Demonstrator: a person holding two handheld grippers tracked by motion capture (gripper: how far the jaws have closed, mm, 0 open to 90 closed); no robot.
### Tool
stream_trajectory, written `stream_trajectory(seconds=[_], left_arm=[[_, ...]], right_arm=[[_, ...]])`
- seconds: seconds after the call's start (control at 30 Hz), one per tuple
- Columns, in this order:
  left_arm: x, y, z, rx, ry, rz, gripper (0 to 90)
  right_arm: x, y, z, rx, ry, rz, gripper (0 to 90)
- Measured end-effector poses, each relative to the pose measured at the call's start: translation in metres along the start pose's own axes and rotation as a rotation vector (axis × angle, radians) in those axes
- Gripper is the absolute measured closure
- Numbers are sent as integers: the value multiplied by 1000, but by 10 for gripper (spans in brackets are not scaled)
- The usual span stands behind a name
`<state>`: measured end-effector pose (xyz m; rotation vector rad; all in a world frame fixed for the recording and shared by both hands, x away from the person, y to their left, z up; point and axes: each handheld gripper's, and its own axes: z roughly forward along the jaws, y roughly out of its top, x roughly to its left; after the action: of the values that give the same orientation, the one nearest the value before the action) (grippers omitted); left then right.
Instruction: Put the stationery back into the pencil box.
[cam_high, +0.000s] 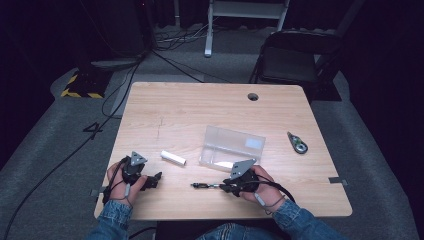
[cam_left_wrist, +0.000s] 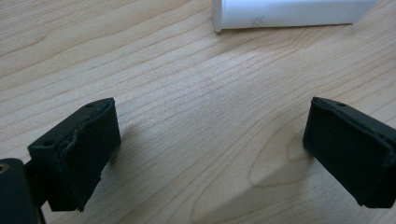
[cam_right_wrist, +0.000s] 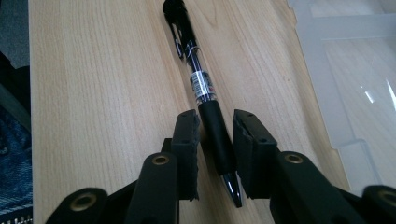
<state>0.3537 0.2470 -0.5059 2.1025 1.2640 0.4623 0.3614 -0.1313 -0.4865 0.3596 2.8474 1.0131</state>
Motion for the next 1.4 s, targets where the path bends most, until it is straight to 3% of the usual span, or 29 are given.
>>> stream_trajectory(seconds=[0.27,0.57,0.8,1.4], left_arm=[[0,0,0,0,0,2,43],[0,0,0,0,0,1,43],[0,0,0,0,0,1,43],[0,0,0,0,0,0,43]], right_arm=[[-1,-1,-1,2,4,8,810],[2,1,-4,14,14,25,814],[1,4,-16,-14,20,44,814],[-4,8,-53,-91,-22,66,814]])
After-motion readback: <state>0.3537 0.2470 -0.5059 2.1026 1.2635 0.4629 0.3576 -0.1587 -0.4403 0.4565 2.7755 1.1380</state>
